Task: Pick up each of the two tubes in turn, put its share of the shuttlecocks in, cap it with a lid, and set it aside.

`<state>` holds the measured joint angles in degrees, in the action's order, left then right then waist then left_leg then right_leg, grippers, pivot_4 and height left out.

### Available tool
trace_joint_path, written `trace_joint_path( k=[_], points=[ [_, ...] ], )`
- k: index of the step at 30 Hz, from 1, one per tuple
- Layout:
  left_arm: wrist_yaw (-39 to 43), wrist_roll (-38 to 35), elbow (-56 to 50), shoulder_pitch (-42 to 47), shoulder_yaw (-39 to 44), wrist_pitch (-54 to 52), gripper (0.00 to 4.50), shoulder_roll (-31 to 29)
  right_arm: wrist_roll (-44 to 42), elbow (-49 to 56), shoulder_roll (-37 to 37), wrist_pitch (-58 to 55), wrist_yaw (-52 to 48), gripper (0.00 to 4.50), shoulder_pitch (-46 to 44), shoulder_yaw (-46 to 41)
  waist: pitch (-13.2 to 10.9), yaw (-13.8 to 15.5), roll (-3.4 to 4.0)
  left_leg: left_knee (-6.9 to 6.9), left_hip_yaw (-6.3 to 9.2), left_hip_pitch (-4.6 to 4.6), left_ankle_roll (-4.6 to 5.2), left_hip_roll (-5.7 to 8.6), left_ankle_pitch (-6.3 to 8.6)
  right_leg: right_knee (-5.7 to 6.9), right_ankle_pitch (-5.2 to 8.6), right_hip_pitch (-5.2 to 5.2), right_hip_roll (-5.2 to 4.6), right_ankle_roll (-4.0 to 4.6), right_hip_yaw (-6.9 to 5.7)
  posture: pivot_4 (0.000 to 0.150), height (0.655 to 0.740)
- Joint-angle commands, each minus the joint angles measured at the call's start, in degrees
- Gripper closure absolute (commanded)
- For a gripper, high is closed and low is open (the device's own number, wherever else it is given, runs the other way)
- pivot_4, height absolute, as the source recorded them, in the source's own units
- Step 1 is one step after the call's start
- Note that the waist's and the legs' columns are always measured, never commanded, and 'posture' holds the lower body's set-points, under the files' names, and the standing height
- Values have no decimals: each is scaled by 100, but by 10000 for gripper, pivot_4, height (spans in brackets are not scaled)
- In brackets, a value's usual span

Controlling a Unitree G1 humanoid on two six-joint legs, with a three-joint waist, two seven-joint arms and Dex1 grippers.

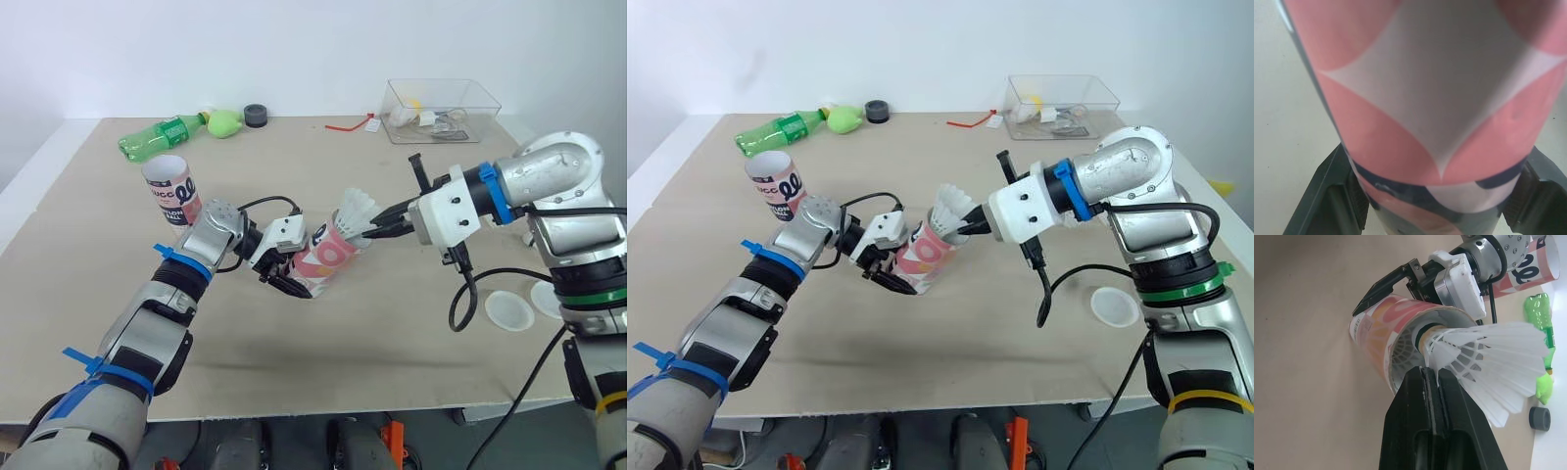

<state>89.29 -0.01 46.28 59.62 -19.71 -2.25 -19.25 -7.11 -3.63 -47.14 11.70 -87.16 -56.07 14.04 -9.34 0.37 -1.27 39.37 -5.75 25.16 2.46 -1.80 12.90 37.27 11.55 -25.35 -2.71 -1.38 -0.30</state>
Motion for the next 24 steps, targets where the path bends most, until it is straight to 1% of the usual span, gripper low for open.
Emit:
trace_joint_path(
  k=[1,2,4,5,6,8,12,13,15,18,19,21,22,24],
  points=[
    [20,-14,-109,12,61,55,16624,-27,-298,226,-67,-416,-235,34837,-170,-75,0,0,0,0,0,0,0,-1,0,0,0,0,0,1,0,1500,7400],
    [22,-13,-112,2,60,57,16624,-31,-396,247,-116,-548,-293,30543,-176,-140,0,0,0,0,1,0,0,0,0,0,0,0,-1,1,0,1500,7400],
    [24,-12,-112,-5,58,60,16624,-38,-488,229,-162,-643,-323,20308,-200,-231,0,0,0,0,0,1,0,1,0,0,-1,0,-5,1,0,1500,7400],
    [27,-12,-104,-6,59,66,16624,-46,-586,208,-251,-826,-384,16015,-194,-292,0,1,0,0,0,1,0,2,0,0,-1,0,-7,1,0,1500,7400],
    [24,-11,-96,-6,60,73,16624,-52,-735,176,-265,-991,-343,10361,-200,-400,0,1,0,0,0,1,0,2,0,0,-1,0,-8,1,-1,1500,7400],
    [-12,-18,-73,-1,83,109,16624,-52,-1027,75,-355,-1473,-237,598,-264,-639,0,1,0,0,-1,1,0,3,0,0,-1,0,-10,0,0,1500,7400],
    [-102,-49,-17,5,141,198,16624,-29,-1594,-71,-366,-2592,166,598,-332,-1125,0,3,0,0,-1,0,0,2,0,0,-3,0,-13,4,-2,1500,7400],
    [-162,-76,-11,-23,178,268,16624,-8,-1916,-68,-414,-3195,298,598,-236,-1347,0,2,0,0,0,0,0,2,0,0,-3,0,-13,5,-3,1500,7400],
    [-309,-144,-11,-94,270,439,16624,45,-2497,-64,-472,-4233,594,598,6,-1792,0,6,0,0,1,1,0,2,0,0,-3,0,-15,6,-4,1500,7400],
    [-565,-334,-80,-272,511,555,16624,174,-2848,163,-486,-4794,949,598,695,-2237,1,14,-2,-1,5,2,3,5,3,-2,-2,6,-31,9,-16,1500,7400],
    [-657,-393,-122,-351,590,586,8574,218,-2844,258,-484,-4792,1043,0,933,-2321,1,13,-1,0,1,2,5,6,4,-3,-3,5,-36,8,-18,1500,7400],
    [-735,-538,-311,-614,724,531,2345,289,-2742,482,-552,-4682,1133,0,1439,-2392,1,11,0,2,-3,4,8,11,6,-2,-4,3,-41,7,-20,1500,7400],
    [-792,-615,-413,-761,790,486,443,328,-2693,567,-555,-4594,1202,0,1618,-2426,1,10,0,0,-5,6,9,13,6,-4,-7,1,-41,3,-20,1500,7400],
    [-946,-692,-622,-1128,846,499,443,403,-2784,733,-526,-4637,1364,0,1819,-2524,-1,-7,4,4,-6,6,12,13,8,-2,-6,1,-39,0,-17,1500,7400]
  ],
)
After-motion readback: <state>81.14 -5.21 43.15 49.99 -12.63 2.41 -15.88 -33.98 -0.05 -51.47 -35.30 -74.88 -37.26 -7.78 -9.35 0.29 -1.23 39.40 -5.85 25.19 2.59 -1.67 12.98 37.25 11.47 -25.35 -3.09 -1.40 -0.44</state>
